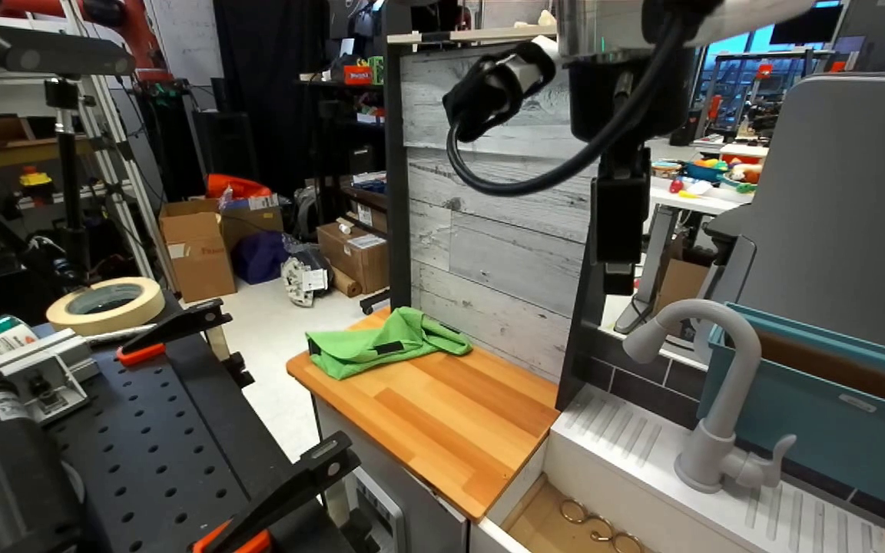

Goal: Turn the faucet to the right

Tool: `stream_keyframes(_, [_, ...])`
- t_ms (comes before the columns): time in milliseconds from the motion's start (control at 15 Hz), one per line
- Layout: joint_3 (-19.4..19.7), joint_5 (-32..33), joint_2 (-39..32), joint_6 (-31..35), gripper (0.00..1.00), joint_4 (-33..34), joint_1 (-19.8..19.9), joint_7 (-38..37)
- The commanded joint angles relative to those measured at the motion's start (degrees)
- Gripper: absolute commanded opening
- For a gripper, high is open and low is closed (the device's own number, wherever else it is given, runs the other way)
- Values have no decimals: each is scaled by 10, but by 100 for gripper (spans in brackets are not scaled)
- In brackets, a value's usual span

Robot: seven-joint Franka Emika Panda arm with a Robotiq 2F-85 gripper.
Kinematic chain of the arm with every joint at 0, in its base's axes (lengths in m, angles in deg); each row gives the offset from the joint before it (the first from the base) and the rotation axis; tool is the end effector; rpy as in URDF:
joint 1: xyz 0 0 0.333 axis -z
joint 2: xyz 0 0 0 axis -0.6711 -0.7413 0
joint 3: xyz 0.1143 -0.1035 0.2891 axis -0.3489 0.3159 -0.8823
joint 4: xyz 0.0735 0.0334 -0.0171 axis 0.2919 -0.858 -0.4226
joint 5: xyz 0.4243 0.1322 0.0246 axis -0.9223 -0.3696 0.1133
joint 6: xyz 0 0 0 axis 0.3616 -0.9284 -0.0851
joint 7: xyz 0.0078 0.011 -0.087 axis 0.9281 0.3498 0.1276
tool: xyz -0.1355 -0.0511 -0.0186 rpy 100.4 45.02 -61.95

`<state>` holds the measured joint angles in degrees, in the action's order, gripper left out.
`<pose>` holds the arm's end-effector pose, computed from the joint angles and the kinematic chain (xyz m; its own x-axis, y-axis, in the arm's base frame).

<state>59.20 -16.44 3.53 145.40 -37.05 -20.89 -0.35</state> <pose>0.6208 -0.1817 0.1626 0.4261 -0.8909 0.1574 -0.8746 -0.4501 -0.1801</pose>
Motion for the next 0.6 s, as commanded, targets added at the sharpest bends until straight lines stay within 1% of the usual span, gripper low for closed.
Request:
stream_keyframes(0, [36, -110, -27, -31, 100, 44, -32, 102])
stream_keyframes(67, [53, -122, -30, -33, 100, 49, -46, 110])
stream_keyframes(133, [84, -118, -35, -29, 100, 53, -70, 97])
stream_keyframes(333, [153, -100, -54, -23, 100, 70, -123, 61])
stream_keyframes(467, [186, -95, -69, -28, 100, 82, -150, 38])
stream_keyframes(533, [193, -99, -79, -30, 100, 91, -156, 34])
